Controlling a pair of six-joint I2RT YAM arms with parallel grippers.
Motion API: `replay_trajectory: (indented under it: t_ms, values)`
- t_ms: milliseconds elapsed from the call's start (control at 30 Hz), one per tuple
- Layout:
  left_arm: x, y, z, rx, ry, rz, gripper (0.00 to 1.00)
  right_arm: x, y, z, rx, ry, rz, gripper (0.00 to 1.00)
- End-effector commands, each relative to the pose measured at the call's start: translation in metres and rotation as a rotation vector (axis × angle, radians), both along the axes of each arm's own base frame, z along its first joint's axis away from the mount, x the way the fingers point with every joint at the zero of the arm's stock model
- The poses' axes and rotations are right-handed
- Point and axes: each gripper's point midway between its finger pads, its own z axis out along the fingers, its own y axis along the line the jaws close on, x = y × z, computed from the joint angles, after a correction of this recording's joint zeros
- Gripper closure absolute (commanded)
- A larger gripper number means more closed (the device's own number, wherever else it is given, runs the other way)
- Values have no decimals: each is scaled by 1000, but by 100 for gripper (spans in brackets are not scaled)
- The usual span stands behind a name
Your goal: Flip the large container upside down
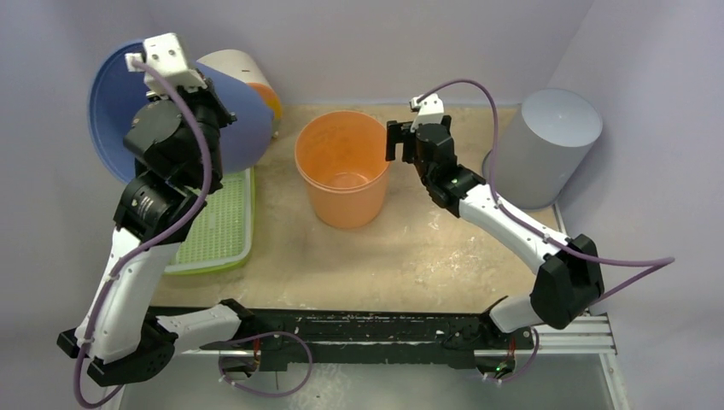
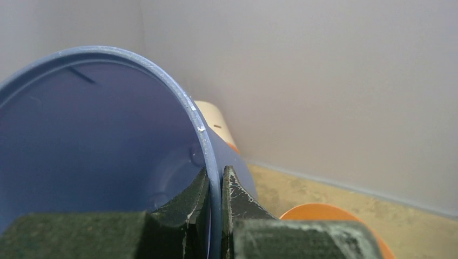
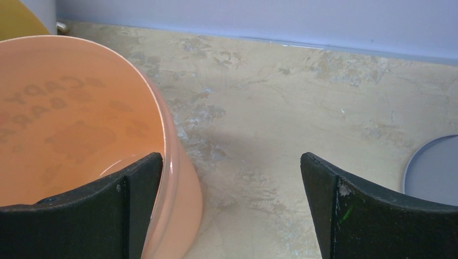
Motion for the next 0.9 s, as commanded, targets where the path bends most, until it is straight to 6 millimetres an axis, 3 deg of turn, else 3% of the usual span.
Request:
replay_trajectory:
  t_ms: [0,367,500,867]
  values:
    - [-4,13,8,21,-4,67,100,-6,-8,54,0,-109,13,0]
    - [14,-7,-19,35,53,16,100,-23,5,102,-73,-196,181,0]
    - [26,-21,-31,59,106,-20,100,-35,30,104,-101,-183,334,0]
    - [29,-21,-38,56,118,-13,100,-93,121,110,-164,-229,688,6]
